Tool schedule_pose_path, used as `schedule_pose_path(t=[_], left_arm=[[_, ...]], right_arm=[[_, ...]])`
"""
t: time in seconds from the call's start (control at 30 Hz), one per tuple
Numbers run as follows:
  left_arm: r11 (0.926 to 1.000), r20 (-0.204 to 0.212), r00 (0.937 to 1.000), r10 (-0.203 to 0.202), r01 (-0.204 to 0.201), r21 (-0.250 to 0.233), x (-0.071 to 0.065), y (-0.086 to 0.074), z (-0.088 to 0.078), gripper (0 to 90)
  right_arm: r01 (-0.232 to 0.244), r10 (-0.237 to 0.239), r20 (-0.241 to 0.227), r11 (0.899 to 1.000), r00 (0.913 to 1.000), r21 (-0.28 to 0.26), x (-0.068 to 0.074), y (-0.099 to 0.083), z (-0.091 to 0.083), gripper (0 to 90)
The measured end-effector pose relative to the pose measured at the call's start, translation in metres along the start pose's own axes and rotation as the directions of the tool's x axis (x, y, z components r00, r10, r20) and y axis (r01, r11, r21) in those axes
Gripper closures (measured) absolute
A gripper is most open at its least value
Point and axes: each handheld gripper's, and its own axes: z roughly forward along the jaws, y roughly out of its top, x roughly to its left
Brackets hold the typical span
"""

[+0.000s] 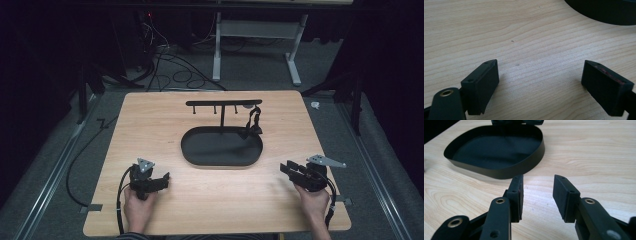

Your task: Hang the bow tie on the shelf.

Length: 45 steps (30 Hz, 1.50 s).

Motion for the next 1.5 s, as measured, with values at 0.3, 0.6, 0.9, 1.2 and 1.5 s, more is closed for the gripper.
schedule_pose_path(t=[0.3,0.6,0.9,1.2,1.5], left_arm=[[1.0,0.0,1.0,0.0,0.0,0.0,0.0,0.0,0.0,15.0],[1.0,0.0,1.0,0.0,0.0,0.0,0.0,0.0,0.0,15.0],[1.0,0.0,1.0,0.0,0.0,0.0,0.0,0.0,0.0,14.9],[1.0,0.0,1.0,0.0,0.0,0.0,0.0,0.0,0.0,15.0],[1.0,0.0,1.0,0.0,0.0,0.0,0.0,0.0,0.0,14.9]], right_arm=[[-0.005,0.005,-0.009,1.0,0.9999,0.021,0.004,-0.006,0.008,62.0],[0.01,-0.01,-0.002,0.999,1.0,0.041,0.004,-0.009,0.013,61.0],[0.012,-0.012,0.002,0.998,0.9999,0.061,0.006,-0.013,0.02,60.8],[0.041,-0.042,0.012,0.996,0.9991,0.083,0.009,-0.016,0.027,60.6],[0.076,-0.081,0.043,0.992,0.9958,0.102,0.013,-0.019,0.035,59.2]])
